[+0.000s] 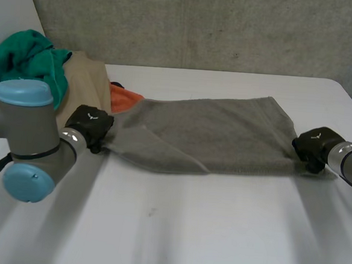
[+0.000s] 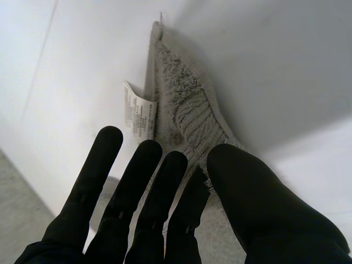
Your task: Fold the laundry.
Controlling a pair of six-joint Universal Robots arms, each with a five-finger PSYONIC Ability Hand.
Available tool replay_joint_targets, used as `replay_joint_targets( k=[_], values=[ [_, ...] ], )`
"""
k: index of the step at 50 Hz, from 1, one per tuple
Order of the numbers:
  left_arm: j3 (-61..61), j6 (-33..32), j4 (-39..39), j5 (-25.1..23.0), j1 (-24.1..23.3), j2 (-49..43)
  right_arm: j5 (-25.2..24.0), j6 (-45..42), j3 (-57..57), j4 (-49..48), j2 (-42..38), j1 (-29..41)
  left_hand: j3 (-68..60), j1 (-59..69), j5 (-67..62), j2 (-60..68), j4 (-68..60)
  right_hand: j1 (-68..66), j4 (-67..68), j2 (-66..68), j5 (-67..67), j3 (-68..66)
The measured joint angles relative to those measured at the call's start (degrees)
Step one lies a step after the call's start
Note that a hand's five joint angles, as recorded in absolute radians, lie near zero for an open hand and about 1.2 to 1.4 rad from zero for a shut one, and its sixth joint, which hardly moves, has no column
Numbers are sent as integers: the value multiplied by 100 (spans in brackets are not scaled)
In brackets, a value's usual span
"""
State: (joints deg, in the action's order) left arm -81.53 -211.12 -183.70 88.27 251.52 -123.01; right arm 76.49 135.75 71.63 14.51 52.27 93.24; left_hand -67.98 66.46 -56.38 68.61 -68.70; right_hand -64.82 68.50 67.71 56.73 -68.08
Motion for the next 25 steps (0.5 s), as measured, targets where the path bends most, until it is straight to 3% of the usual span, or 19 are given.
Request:
replay_joint_targets(
  k=[5, 7, 8, 10, 12, 19, 25],
  values=[
    [-325, -455, 172, -135, 142, 320, -38, -108, 185, 471, 123, -34, 581, -551, 459, -616, 627, 0, 1, 0, 0, 0],
    [-425, -647, 220, -214, 150, 461, -65, -135, 260, 551, 163, -36, 1994, -2188, 1849, -2060, 2067, 0, 1, 0, 0, 0],
    [-456, -722, 234, -245, 146, 516, -75, -142, 286, 566, 175, -35, 1994, -2188, 1849, -2060, 2067, 0, 2, 0, 0, 0],
    [-506, -886, 259, -317, 118, 637, -98, -157, 348, 572, 206, -28, 4462, -4837, 4345, -4557, 4593, 0, 3, 0, 0, 0],
    [-495, -1035, 272, -382, 51, 739, -110, -163, 391, 529, 226, -8, 5419, -5461, 5296, -5495, 5550, 0, 3, 0, 19, 0],
    [39, -1102, 388, -459, -227, 612, -107, -147, 444, 366, 253, 34, 5525, -5462, 5357, -5640, 5676, 0, 4, 0, 40, 0],
    [1121, -846, 872, -580, -517, -183, -111, -134, 485, 297, 259, 45, 4413, -4176, 4279, -4464, 4509, 0, 5, 0, 40, 0]
  ],
)
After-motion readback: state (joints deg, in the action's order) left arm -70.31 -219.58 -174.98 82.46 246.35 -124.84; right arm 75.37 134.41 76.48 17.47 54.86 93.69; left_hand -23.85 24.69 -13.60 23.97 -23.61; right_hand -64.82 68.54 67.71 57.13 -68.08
